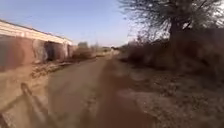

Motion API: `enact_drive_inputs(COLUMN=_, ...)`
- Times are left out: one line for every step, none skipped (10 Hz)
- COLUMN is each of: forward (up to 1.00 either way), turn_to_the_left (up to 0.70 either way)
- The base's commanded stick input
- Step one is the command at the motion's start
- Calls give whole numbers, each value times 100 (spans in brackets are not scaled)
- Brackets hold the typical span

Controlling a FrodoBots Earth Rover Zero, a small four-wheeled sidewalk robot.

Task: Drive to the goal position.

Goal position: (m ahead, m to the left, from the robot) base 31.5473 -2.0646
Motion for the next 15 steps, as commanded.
enact_drive_inputs(forward=70, turn_to_the_left=0)
enact_drive_inputs(forward=70, turn_to_the_left=0)
enact_drive_inputs(forward=70, turn_to_the_left=0)
enact_drive_inputs(forward=70, turn_to_the_left=0)
enact_drive_inputs(forward=70, turn_to_the_left=0)
enact_drive_inputs(forward=70, turn_to_the_left=0)
enact_drive_inputs(forward=70, turn_to_the_left=0)
enact_drive_inputs(forward=70, turn_to_the_left=0)
enact_drive_inputs(forward=70, turn_to_the_left=0)
enact_drive_inputs(forward=70, turn_to_the_left=0)
enact_drive_inputs(forward=70, turn_to_the_left=0)
enact_drive_inputs(forward=70, turn_to_the_left=0)
enact_drive_inputs(forward=70, turn_to_the_left=0)
enact_drive_inputs(forward=70, turn_to_the_left=20)
enact_drive_inputs(forward=70, turn_to_the_left=26)
